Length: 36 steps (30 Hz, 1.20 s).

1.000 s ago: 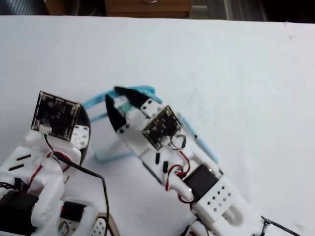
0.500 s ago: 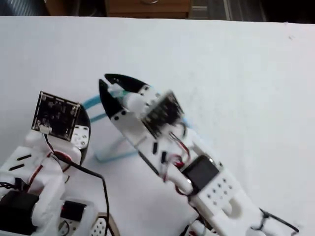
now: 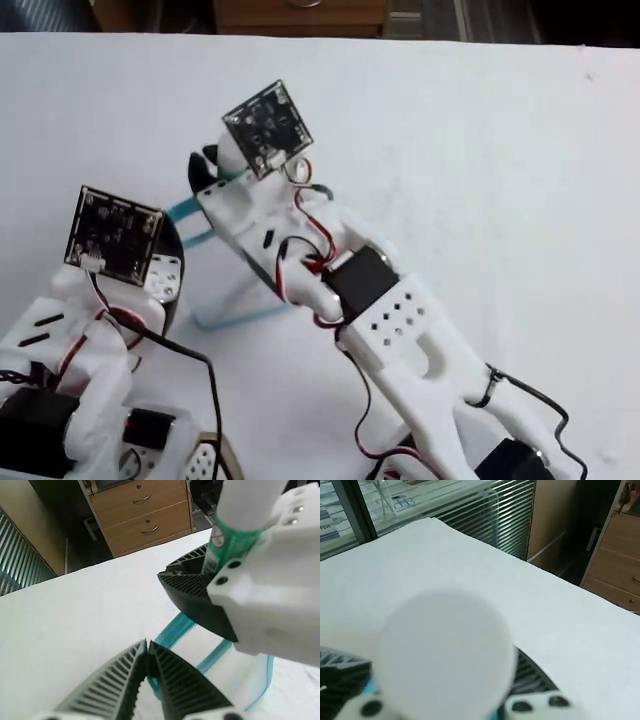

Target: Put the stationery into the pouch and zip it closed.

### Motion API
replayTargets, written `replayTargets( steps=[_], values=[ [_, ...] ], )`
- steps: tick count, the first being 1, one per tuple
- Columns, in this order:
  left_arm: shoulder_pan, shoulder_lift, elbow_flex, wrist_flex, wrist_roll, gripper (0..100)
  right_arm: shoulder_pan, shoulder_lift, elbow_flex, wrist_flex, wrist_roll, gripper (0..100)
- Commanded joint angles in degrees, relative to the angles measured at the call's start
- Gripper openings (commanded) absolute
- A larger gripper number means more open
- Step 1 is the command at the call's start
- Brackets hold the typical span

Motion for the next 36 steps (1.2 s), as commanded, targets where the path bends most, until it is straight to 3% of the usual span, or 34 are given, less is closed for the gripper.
replayTargets(
  steps=[1, 7, 15, 24, 36],
  values=[
    [-0.4, 0.4, 0.4, 0.4, -0.3, 2, 0.2, -0.7, -2.3, 4.5, -0.8, 6.4],
    [-0.4, 0.4, 0.4, 0.3, -0.3, 2, 0.1, -2.7, -2.2, 7.4, -0.9, 20.5],
    [-0.4, 0.2, 0.4, 0.3, -0.3, 2, 0.1, -3.0, -2.3, 7.9, -0.5, 20.5],
    [-0.4, 0.2, 0.4, 0.3, -0.3, 2, 0.3, -2.3, -12.8, 21.7, -0.4, 20.5],
    [-0.4, 0.2, 0.4, 0.5, -0.3, 2, 0.1, 0.9, -21.7, 27.8, -0.4, 20.5]
  ],
)
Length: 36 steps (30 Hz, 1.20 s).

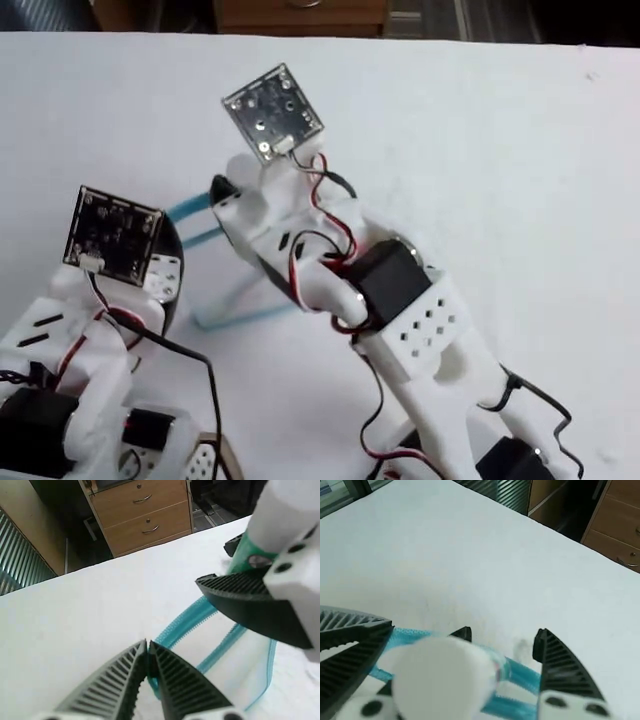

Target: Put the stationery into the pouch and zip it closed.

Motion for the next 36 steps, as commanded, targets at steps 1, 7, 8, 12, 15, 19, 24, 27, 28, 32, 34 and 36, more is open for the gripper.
replayTargets(
  steps=[1, 7, 8, 12, 15, 19, 24, 27, 28, 32, 34, 36],
  values=[
    [-0.4, 0.2, 0.4, 0.5, -0.3, 2, 0.1, 0.0, -4.9, 1.3, 0.1, 20.5],
    [-0.4, 0.2, 0.4, 0.4, -0.3, 2, 0.2, -0.2, -8.5, 3.4, -0.3, 15.5],
    [-0.4, 0.2, 0.4, 0.4, -0.3, 2, 0.2, -0.1, -8.9, 3.7, -0.3, 11.5],
    [-0.4, 0.2, 0.4, 0.4, -0.3, 2, 0.2, 0.0, -8.7, 3.6, -0.3, 4.1],
    [-0.4, 0.2, 0.4, 0.4, -0.3, 2, 0.4, 1.2, -8.6, 3.4, -0.3, 1.1],
    [-0.4, 0.2, 0.4, 0.4, -0.3, 2, 1.4, 4.0, -8.9, 3.3, -0.3, 1.6],
    [-0.4, 0.2, 0.4, 0.6, -0.3, 2, 5.3, 4.4, -13.3, 5.9, 0.1, 1.7],
    [-0.4, 0.2, 0.4, 0.6, -0.3, 2, 8.1, 4.8, -17.6, 13.4, 0.3, 2.0],
    [-0.4, 0.2, 0.4, 0.6, -0.3, 2, 8.7, 4.8, -18.7, 17.2, 1.3, 2.3],
    [-0.4, 0.2, 0.4, 0.6, -0.3, 2, 11.5, 4.4, -22.2, 33.5, 7.6, 4.6],
    [-0.4, 0.2, 0.4, 0.6, -0.3, 2, 13.4, 4.2, -21.9, 38.4, 10.4, 4.6],
    [-0.4, 0.2, 0.4, 0.6, -0.3, 2, 17.5, 1.5, -18.3, 37.8, 12.3, 3.5]
  ],
)
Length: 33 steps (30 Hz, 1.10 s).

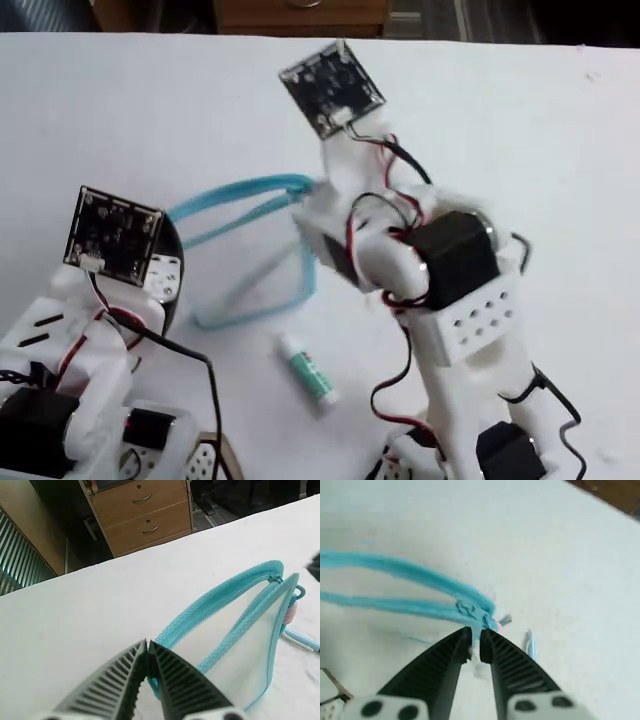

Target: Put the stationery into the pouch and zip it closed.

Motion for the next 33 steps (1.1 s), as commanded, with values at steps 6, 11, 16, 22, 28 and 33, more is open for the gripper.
replayTargets(
  steps=[6, 11, 16, 22, 28, 33],
  values=[
    [-0.4, 0.2, 0.4, 0.3, -0.3, 2, 4.7, -18.2, 30.6, 2.3, 8.0, 2.8],
    [-0.4, 0.2, 0.5, 0.6, -0.3, 2, -3.6, -26.8, 56.8, -3.8, 7.6, 2.8],
    [-0.4, 0.4, 0.5, 0.3, -0.3, 2, -10.0, -27.6, 74.5, -23.9, 6.8, 12.5],
    [-0.4, 0.4, 0.5, 0.3, -0.3, 2, -16.4, -16.2, 76.6, -36.4, -3.4, 26.5],
    [-0.4, 0.4, 0.5, 0.5, -0.3, 2, -18.7, 2.0, 69.8, -45.5, -8.0, 25.7],
    [-0.4, 0.2, 0.5, 0.6, -0.3, 2, -17.6, 13.9, 66.7, -48.6, -7.8, 25.7]
  ],
)
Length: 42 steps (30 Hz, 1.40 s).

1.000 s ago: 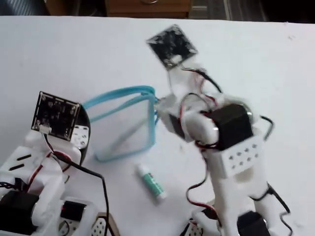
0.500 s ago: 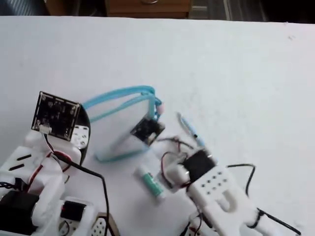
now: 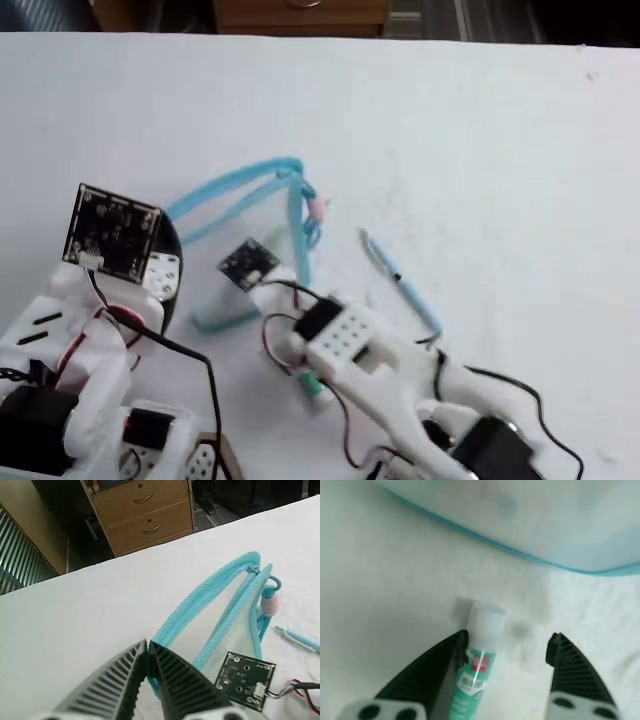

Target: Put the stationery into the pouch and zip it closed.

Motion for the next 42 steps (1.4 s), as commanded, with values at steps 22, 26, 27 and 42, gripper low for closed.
replayTargets(
  steps=[22, 26, 27, 42],
  values=[
    [-0.3, 0.2, 0.5, 0.6, -0.3, 2, 9.2, -2.4, -2.2, 1.2, -0.5, 7.9],
    [-0.3, 0.3, 0.5, 0.3, -0.3, 2, 9.4, -10.5, -2.0, 3.1, -0.3, 30.4],
    [-0.3, 0.3, 0.5, 0.3, -0.3, 2, 9.2, -12.3, -2.1, 4.2, -0.3, 34.8],
    [-0.2, 0.2, 0.5, 0.3, -0.3, 2, 8.7, -17.9, 8.9, -1.6, -3.2, 32.7]
  ],
)
